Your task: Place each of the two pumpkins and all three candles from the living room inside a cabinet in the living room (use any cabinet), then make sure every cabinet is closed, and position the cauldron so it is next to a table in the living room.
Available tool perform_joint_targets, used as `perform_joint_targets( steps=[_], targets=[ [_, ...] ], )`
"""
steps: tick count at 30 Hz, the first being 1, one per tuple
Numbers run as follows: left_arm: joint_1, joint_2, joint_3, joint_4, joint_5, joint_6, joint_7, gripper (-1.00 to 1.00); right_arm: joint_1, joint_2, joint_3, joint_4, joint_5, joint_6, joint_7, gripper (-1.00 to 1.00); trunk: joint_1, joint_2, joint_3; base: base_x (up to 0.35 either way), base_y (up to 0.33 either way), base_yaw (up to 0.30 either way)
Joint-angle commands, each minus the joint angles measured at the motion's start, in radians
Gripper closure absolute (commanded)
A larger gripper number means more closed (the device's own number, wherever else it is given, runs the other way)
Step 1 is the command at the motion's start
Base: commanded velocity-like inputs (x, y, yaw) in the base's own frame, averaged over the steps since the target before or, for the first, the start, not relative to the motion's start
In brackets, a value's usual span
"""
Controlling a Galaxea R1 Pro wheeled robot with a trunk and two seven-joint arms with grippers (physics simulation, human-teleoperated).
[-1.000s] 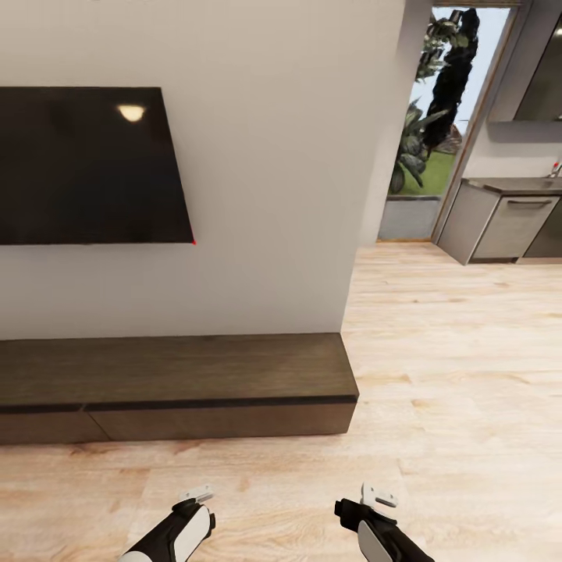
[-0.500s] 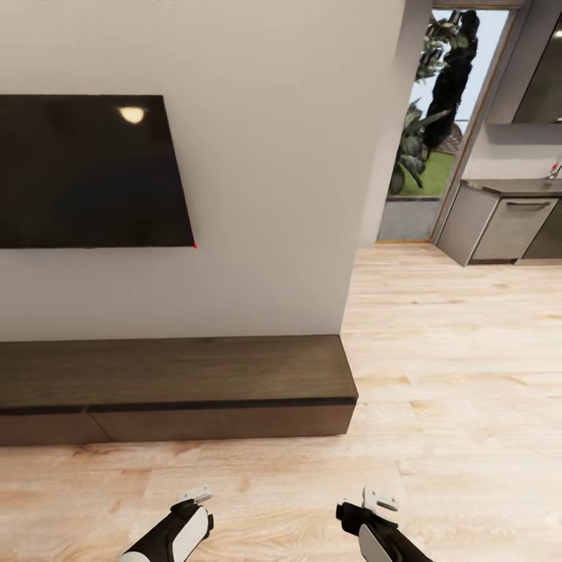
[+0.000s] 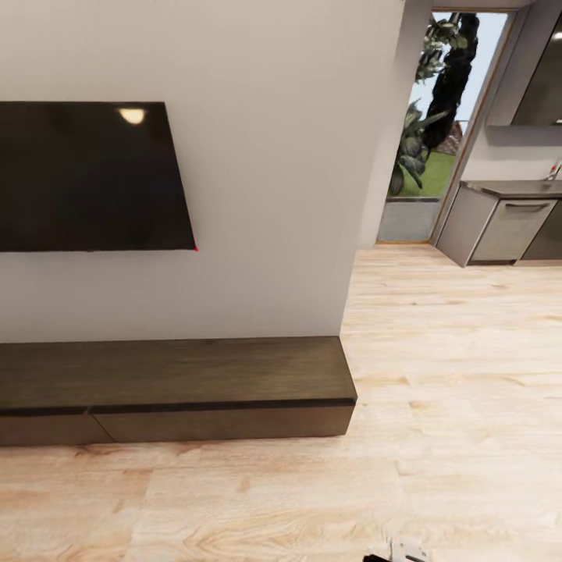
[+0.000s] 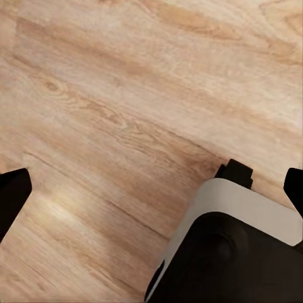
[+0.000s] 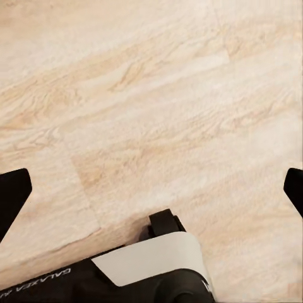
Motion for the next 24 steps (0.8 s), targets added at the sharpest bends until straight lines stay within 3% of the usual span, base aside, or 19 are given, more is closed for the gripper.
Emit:
perform_joint_targets(
  steps=[1, 7, 11, 16, 20, 24],
  targets=[
    [0.018, 0.003, -0.002, 0.003, -0.005, -0.02, 0.0, -1.0, 0.006, -0.005, 0.001, 0.015, 0.0, -0.024, 0.0, -1.0, -0.004, 0.007, 0.003, 0.0, 0.0, 0.0],
    [0.1, 0.005, -0.003, 0.007, -0.051, -0.079, 0.0, -1.0, 0.048, -0.013, -0.003, 0.042, -0.003, -0.065, -0.012, -1.0, -0.027, 0.049, 0.022, 0.0, 0.0, 0.0],
    [0.146, 0.005, -0.003, 0.008, -0.084, -0.124, 0.0, -1.0, 0.088, -0.04, -0.003, 0.045, -0.004, -0.078, -0.017, -1.0, -0.042, 0.077, 0.035, 0.0, 0.0, 0.0],
    [0.198, 0.002, -0.003, 0.009, -0.092, -0.145, 0.0, -1.0, 0.14, -0.059, -0.004, 0.045, -0.001, -0.083, -0.019, -1.0, -0.061, 0.112, 0.05, 0.0, 0.0, 0.0],
    [0.232, 0.002, -0.002, 0.009, -0.093, -0.159, 0.0, -1.0, 0.184, -0.107, -0.003, 0.045, -0.004, -0.085, -0.019, -1.0, -0.077, 0.14, 0.063, 0.0, 0.0, 0.0],
    [0.255, 0.003, -0.001, 0.009, -0.093, -0.165, 0.0, -1.0, 0.202, -0.131, -0.003, 0.049, -0.005, -0.084, -0.019, -1.0, -0.092, 0.168, 0.075, 0.0, 0.0, 0.0]
  ],
)
